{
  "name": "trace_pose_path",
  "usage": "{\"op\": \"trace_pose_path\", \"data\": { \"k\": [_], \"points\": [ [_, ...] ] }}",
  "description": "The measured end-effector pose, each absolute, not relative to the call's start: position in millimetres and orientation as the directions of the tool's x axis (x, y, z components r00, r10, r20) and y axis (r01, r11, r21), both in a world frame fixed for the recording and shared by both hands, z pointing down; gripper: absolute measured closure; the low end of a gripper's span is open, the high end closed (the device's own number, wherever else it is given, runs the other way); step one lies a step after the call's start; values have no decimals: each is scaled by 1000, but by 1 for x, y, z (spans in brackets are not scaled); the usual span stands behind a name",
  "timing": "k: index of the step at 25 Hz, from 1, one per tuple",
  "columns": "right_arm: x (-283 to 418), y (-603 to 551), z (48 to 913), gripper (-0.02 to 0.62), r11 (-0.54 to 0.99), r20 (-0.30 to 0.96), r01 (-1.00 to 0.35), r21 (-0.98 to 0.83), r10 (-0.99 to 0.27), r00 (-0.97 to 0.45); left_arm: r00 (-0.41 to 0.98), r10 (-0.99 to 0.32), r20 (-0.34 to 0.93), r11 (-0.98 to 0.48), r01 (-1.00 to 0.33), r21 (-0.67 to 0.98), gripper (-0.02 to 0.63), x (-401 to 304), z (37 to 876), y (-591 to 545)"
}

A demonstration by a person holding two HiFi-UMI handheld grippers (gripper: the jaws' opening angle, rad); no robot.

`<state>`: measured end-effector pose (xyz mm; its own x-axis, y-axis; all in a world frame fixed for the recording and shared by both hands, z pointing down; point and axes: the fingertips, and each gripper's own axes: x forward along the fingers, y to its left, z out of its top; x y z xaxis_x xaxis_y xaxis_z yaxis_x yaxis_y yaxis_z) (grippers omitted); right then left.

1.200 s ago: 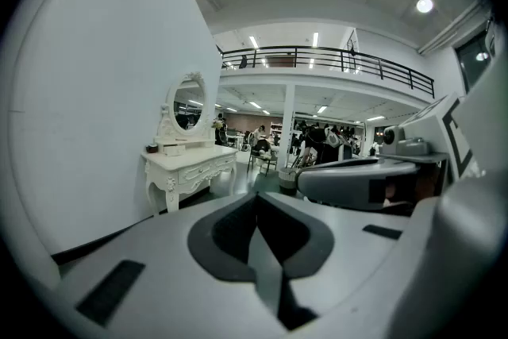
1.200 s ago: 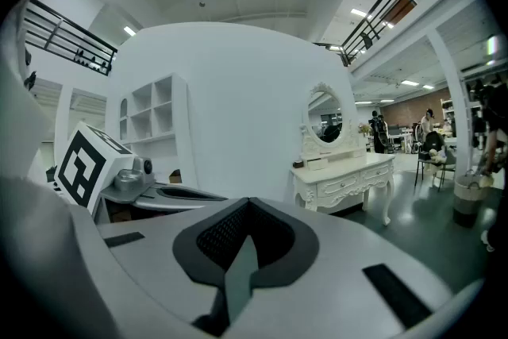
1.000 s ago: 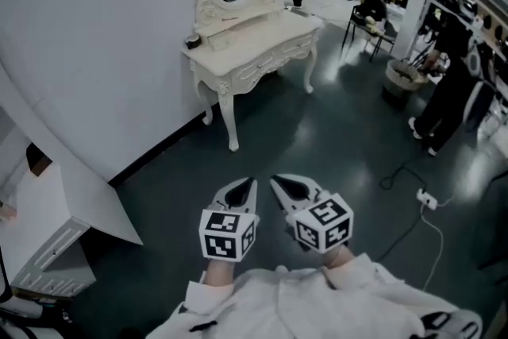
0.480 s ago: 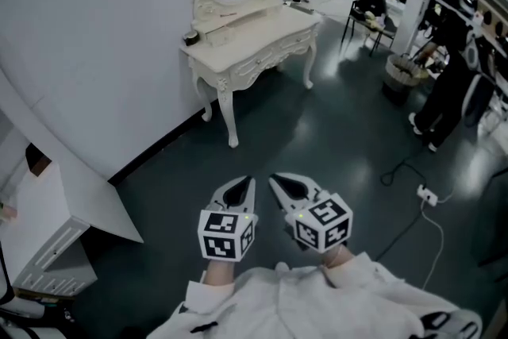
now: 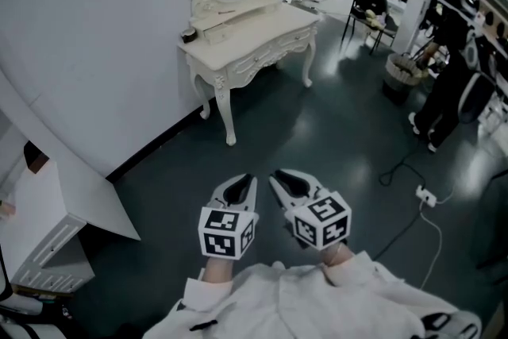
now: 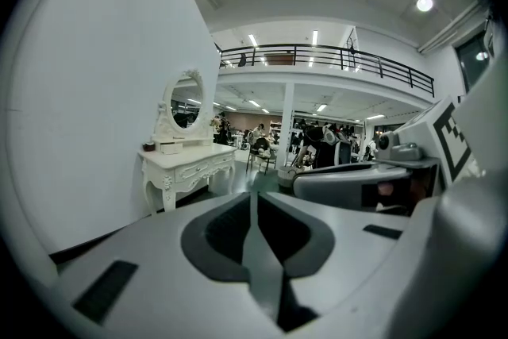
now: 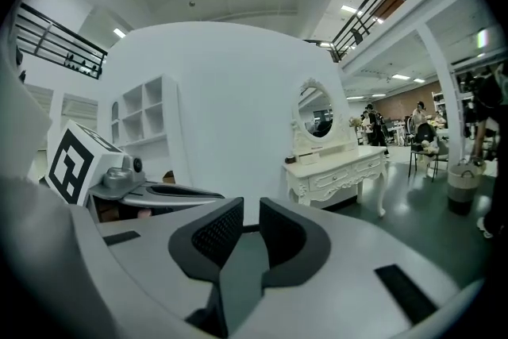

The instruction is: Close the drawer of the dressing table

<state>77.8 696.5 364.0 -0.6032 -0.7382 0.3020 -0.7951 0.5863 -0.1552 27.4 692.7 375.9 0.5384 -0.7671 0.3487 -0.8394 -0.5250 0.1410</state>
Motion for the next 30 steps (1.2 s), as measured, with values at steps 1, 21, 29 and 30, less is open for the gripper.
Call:
{"op": "trace_pose_path", "data": {
  "k": [1,21,29,30],
  "points": [
    [81,695,365,538,585,300,-796,-156,-739,-603,535,-770,348,-522,-841,138,597,29,376,692],
    [120,682,391,495,575,332,-789,-218,-716,-614,513,-751,415,-490,-855,171,482,67,412,689],
    [109,636,402,495,578,336,-785,-223,-710,-619,522,-743,419,-499,-849,173,476,57,419,634],
    [107,626,403,495,576,336,-787,-221,-712,-616,523,-742,421,-501,-848,172,476,55,421,625]
  ]
}}
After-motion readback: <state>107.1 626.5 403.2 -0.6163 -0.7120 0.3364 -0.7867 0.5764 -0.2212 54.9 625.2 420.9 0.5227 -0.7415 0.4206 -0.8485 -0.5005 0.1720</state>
